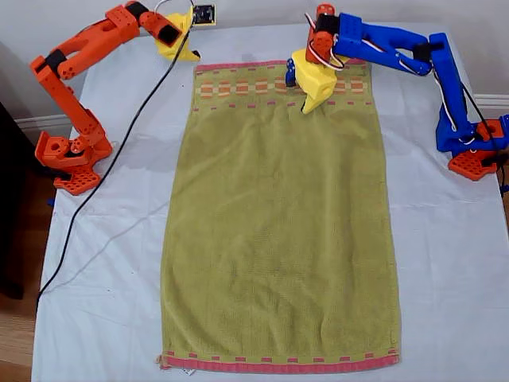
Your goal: Fold the towel.
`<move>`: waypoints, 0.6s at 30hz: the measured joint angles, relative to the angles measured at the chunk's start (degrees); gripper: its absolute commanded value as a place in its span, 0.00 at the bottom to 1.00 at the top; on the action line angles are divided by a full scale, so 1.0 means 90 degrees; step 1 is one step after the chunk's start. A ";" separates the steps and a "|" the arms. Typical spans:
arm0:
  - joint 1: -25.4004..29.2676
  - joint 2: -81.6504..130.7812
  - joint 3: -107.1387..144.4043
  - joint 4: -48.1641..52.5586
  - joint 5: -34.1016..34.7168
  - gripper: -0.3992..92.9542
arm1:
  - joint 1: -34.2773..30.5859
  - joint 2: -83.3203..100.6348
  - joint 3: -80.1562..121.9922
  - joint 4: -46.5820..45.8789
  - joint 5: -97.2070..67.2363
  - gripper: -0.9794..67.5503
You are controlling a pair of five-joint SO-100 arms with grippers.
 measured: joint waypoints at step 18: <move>-0.0059 -0.2852 -0.1162 0.0127 -0.0283 0.63 | -0.0137 -0.0332 0.0000 0.0000 0.0000 0.56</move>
